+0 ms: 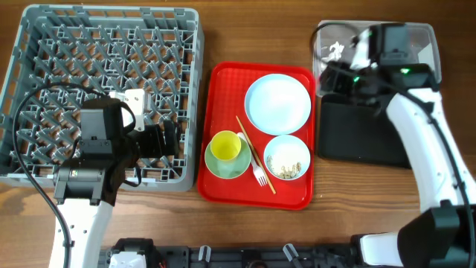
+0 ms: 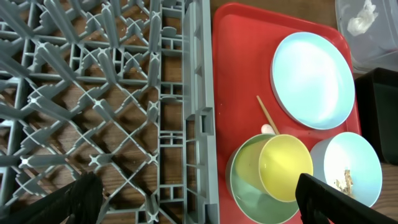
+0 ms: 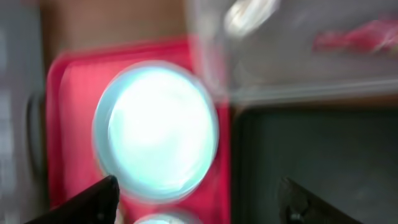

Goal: Sort waste into correct bins and load items into the dishwasher rack
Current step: 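Move the wrapper with the right gripper and drop it in the clear bin, then grasp the rim of the light-blue rice bowl with the right gripper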

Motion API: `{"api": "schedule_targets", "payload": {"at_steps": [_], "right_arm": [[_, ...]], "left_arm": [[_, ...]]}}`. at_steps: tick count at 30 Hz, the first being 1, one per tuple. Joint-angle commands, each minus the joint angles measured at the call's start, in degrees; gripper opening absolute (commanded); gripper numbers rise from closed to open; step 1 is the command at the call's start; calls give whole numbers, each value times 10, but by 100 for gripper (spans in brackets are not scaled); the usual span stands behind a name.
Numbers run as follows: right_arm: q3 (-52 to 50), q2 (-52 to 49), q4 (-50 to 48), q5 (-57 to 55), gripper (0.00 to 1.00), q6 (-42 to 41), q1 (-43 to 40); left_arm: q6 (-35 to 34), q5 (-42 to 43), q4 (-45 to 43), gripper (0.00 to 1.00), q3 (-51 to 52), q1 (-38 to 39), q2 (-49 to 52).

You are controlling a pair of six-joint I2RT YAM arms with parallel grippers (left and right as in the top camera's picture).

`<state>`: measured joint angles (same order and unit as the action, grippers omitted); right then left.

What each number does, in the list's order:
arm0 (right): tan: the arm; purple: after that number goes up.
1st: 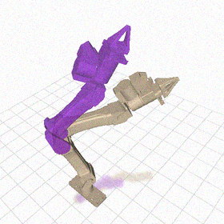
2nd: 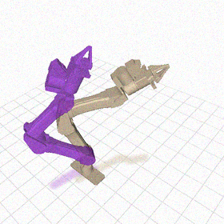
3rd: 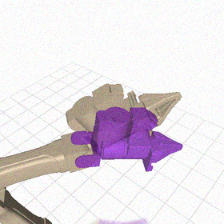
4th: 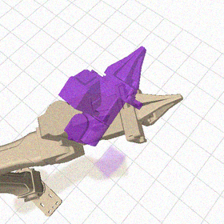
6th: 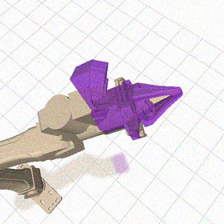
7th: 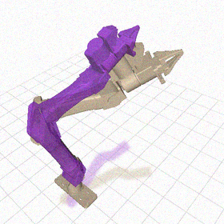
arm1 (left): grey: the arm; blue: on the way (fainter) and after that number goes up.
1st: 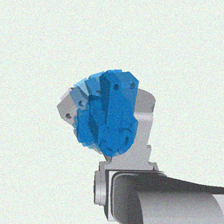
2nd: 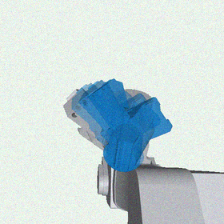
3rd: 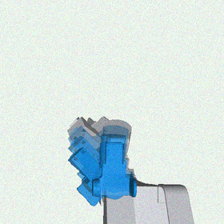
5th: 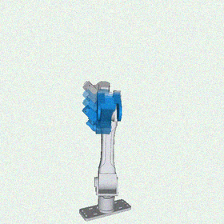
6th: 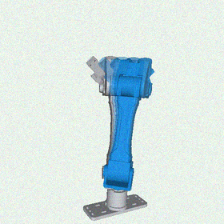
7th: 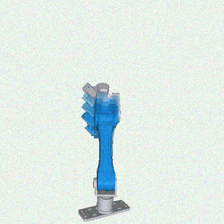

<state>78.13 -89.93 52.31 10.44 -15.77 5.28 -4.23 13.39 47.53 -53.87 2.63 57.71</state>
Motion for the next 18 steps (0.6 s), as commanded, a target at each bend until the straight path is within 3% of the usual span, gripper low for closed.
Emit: {"api": "schedule_targets", "payload": {"at_steps": [1,7,18], "right_arm": [[-7,7,42,23,79,15,53],[-74,3,39,-26,78,-59,153],[-159,-28,-63,-66,65,-147,255]], "left_arm": [[-6,0,-1,100,-11,2,0],[-6,0,-1,100,-11,2,0],[-6,0,4,100,-11,2,0]]}}
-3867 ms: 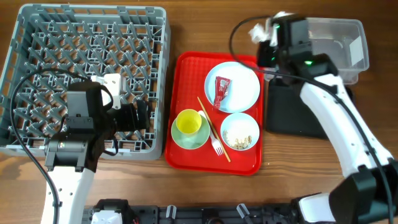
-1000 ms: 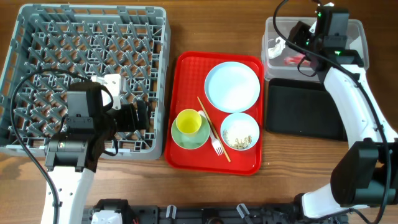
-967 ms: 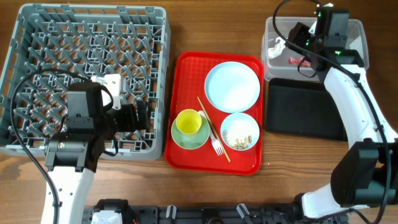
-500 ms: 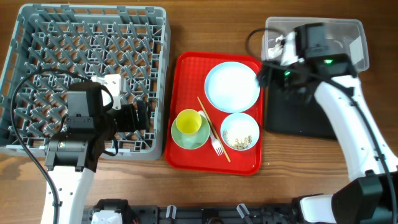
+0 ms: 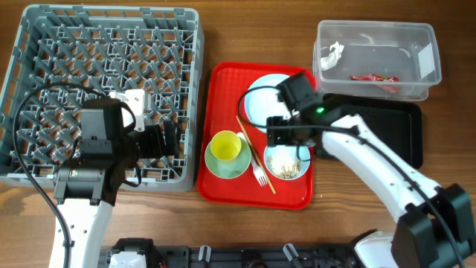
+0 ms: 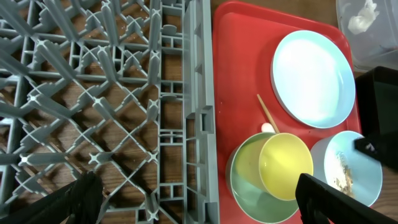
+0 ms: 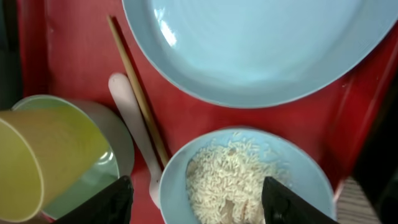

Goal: Sort waste into correct bins and load items into the dishwasher rack
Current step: 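Grasp the rim of the light-blue rice bowl with the right gripper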

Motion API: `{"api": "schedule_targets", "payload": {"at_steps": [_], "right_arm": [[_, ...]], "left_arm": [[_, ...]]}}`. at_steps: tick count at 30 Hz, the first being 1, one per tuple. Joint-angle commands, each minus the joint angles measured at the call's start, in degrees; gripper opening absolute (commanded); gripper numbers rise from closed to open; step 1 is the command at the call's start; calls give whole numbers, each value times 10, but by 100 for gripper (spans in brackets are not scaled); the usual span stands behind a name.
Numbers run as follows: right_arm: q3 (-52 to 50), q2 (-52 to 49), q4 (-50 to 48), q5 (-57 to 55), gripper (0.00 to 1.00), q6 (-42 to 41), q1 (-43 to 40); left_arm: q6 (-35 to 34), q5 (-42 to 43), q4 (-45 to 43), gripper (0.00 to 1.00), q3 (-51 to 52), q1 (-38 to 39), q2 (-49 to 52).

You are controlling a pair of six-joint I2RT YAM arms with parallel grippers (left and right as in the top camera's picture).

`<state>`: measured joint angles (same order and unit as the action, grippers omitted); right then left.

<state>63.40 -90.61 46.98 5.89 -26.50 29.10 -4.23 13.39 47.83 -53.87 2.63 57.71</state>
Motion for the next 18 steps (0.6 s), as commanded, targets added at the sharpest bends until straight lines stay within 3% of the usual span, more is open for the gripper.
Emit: {"api": "schedule_targets", "payload": {"at_steps": [1,9,18], "right_arm": [[-12,-28,-12,-21,64,-41,23],[-12,-83,-30,-29,53,-85,49],[-12,-94,-30,-30,30,-154,63]], "left_arm": [[-6,0,1,100,-11,2,0],[-6,1,5,100,-11,2,0],[-6,1,5,100,-11,2,0]]}}
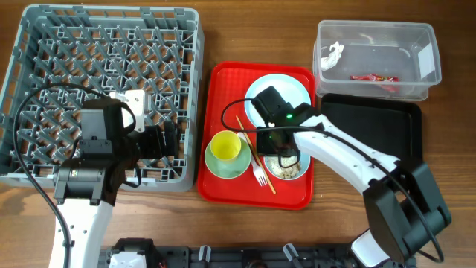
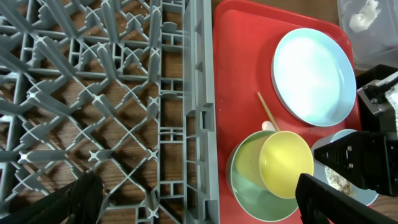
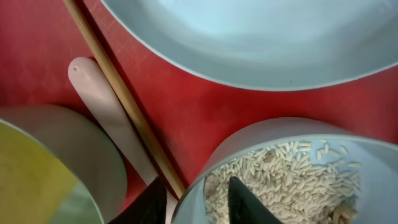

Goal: Sort waste into correct bins and load items into the dishwasher rack
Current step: 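Grasp the rim of the light-blue rice bowl with the right gripper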

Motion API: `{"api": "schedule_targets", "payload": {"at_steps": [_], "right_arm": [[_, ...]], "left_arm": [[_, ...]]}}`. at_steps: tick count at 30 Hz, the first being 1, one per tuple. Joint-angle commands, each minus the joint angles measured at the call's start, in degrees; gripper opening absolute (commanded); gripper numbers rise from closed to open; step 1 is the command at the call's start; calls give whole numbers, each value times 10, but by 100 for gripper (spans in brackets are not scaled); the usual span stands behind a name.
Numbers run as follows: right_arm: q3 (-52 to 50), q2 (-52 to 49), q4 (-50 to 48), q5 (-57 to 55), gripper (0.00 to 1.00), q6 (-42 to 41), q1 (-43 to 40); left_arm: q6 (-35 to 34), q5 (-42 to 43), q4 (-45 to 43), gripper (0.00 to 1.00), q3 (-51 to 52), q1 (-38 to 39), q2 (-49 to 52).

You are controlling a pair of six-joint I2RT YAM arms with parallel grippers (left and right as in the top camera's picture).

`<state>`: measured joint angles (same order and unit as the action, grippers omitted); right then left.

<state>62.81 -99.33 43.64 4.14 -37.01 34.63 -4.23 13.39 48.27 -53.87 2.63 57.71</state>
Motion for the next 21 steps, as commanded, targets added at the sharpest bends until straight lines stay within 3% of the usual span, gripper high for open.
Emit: {"api": "schedule_targets", "payload": {"at_steps": [1,9,19,21], "right_arm": [[-6,-7,4,-14,30,-55,10],[-6,-31,3,-16,29,-67,26],[-6,-31,5,-16,4,-76,26],[-5,-31,5,-16,4,-76,26]], "left_arm": [[-6,0,0,100,-11,2,0],[-6,0,0,100,-11,2,0],[-6,0,0,100,-11,2,0],[-6,0,0,100,-11,2,0]]}}
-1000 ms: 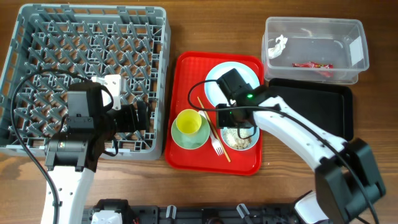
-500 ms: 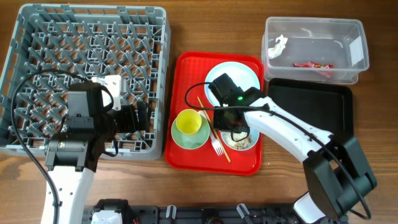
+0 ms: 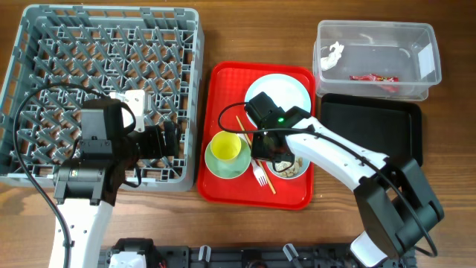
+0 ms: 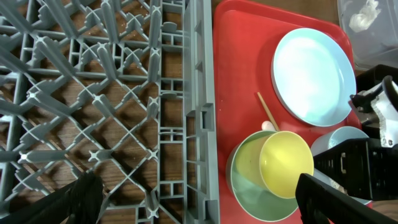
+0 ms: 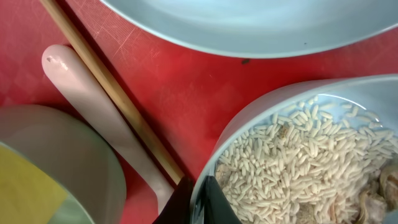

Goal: Sort waste into correct bins and load items into the dishwasher rack
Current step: 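Grasp the rim of the light-blue rice bowl with the right gripper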

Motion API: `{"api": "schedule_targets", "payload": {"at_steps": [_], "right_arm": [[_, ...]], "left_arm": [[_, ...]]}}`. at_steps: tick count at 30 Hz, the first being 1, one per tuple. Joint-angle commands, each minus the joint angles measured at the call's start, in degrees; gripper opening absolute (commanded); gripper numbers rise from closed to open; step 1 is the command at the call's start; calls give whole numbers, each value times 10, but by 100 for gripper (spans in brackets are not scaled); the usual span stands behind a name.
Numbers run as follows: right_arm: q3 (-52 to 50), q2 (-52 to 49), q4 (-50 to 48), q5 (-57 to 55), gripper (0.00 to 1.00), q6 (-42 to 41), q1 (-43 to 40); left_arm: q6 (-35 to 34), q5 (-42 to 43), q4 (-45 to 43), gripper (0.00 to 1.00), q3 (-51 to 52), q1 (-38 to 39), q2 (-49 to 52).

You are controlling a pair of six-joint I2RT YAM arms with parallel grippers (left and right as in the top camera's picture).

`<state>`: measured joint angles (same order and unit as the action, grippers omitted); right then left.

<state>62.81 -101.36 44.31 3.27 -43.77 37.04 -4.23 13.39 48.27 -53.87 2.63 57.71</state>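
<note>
A light blue bowl of rice [image 5: 311, 162] sits at the red tray's [image 3: 223, 78] front right. My right gripper [image 5: 198, 200] is shut on its left rim, one finger inside and one outside; from overhead the gripper [image 3: 265, 146] hides part of the bowl [image 3: 296, 168]. A yellow cup [image 3: 227, 147] lies tilted on a green saucer [image 3: 217, 167]. Between saucer and bowl lie a wooden chopstick [image 5: 112, 96] and a pink fork [image 5: 102, 121]. A light blue plate [image 3: 281, 95] fills the tray's back. My left gripper [image 4: 199, 208] hangs open over the grey dishwasher rack's [image 3: 104, 45] right edge.
A clear bin [image 3: 375, 59] holding paper and a red wrapper stands at the back right. In front of it lies a black bin [image 3: 372, 134]. The rack takes up the table's left half, next to the tray.
My right gripper's fingers stood apart astride the bowl's left rim; now they are shut on that rim. The left arm and everything on the tray have stayed put.
My right gripper was open over the clear bin at the back right. Then it was open over the tray, above the rice bowl. Then it was low at the bowl's left rim with fingers astride it, and now it pinches that rim. The left arm never moved.
</note>
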Motion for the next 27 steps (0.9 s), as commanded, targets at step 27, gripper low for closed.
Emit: {"api": "schedule_targets", "payload": {"at_steps": [27], "right_arm": [[100,146,73,37,4,191,-179]], "left_arm": [[-6,0,0,100,-11,2,0]]}}
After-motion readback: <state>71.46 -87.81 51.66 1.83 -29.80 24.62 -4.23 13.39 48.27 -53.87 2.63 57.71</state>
